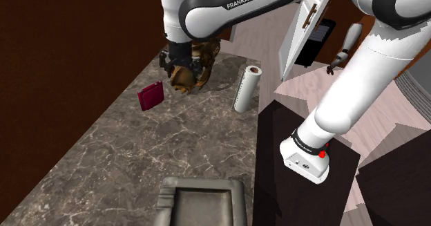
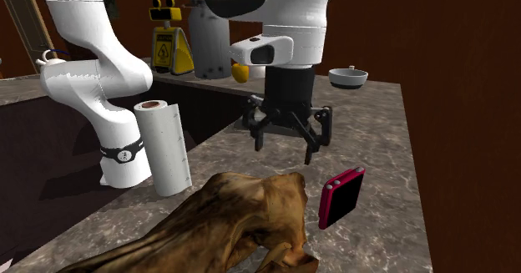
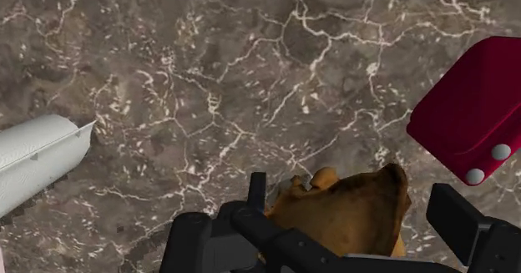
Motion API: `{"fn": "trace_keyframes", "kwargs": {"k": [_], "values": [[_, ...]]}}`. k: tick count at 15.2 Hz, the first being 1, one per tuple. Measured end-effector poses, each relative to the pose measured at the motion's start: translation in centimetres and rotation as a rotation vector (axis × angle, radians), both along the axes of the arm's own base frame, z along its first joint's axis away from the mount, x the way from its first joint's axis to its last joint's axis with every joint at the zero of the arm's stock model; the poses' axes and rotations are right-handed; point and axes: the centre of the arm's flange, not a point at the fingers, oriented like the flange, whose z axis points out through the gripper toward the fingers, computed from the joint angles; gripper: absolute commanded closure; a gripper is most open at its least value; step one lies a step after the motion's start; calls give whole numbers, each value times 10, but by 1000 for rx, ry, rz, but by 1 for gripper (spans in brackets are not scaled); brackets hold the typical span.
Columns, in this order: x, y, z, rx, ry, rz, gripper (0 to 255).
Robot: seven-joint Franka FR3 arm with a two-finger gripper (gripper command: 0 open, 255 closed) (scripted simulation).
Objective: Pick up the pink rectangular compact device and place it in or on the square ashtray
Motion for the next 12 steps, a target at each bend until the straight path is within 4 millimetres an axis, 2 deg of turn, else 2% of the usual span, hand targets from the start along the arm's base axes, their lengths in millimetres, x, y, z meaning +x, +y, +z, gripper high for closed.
{"fn": "trace_keyframes", "kwargs": {"k": [7, 9, 12], "values": [[68, 43, -33, 20, 9, -200, 0], [75, 46, -42, 21, 10, -216, 0], [75, 47, -58, 20, 10, -222, 0]]}}
